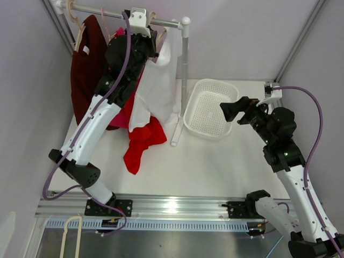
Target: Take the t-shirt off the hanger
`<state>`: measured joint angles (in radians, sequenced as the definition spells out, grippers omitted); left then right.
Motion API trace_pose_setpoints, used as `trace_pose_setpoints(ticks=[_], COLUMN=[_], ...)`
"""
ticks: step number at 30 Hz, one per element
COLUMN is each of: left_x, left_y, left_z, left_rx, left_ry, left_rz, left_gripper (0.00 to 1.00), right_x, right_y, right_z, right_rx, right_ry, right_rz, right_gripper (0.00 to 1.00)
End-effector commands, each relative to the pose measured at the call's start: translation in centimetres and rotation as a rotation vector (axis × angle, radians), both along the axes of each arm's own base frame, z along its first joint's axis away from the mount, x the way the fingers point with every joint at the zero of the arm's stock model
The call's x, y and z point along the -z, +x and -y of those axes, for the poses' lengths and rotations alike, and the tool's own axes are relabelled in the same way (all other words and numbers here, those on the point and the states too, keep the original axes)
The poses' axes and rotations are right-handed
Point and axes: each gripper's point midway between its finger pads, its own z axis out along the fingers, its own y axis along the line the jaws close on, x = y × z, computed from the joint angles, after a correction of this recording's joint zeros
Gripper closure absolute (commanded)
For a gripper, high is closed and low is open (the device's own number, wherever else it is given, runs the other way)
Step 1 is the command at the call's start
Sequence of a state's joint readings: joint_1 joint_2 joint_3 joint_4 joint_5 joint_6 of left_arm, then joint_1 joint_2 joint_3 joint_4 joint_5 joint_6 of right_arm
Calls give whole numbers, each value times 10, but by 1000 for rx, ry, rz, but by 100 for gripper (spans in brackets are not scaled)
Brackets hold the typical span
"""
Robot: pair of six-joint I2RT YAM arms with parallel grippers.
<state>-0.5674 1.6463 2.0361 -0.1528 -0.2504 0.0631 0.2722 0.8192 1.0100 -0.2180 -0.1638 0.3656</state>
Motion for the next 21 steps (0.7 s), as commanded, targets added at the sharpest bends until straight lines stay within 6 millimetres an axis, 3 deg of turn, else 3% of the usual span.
trace_pose_setpoints(ticks=[1, 5, 9, 13, 18, 21], left_x=[-12, 17, 14, 18, 25, 29], left_y=[-21, -29, -52, -55, -60, -61], left_z=[-20, -37, -75, -71, -69, -68], left_rx=[-39, -177, -521, -646, -709, -759], left_ry=[-134, -198, -276, -221, -199, -159], left_rz=[-41, -165, -159, -149, -182, -187], left_gripper=[99, 99, 99, 99, 99, 99], right_x=[-1, 2, -11, -25, -37, -41], right_y=[-2, -2, -14, -31, -74, -86], right_z=[-15, -39, -72, -108, -161, -178], right_rx=[-73, -146, -250, -366, -576, -632], right_ry=[-5, -31, -30, -40, -71, -71], right_rz=[1, -7, 43, 90, 215, 272], right_gripper=[1, 1, 0, 2, 2, 2])
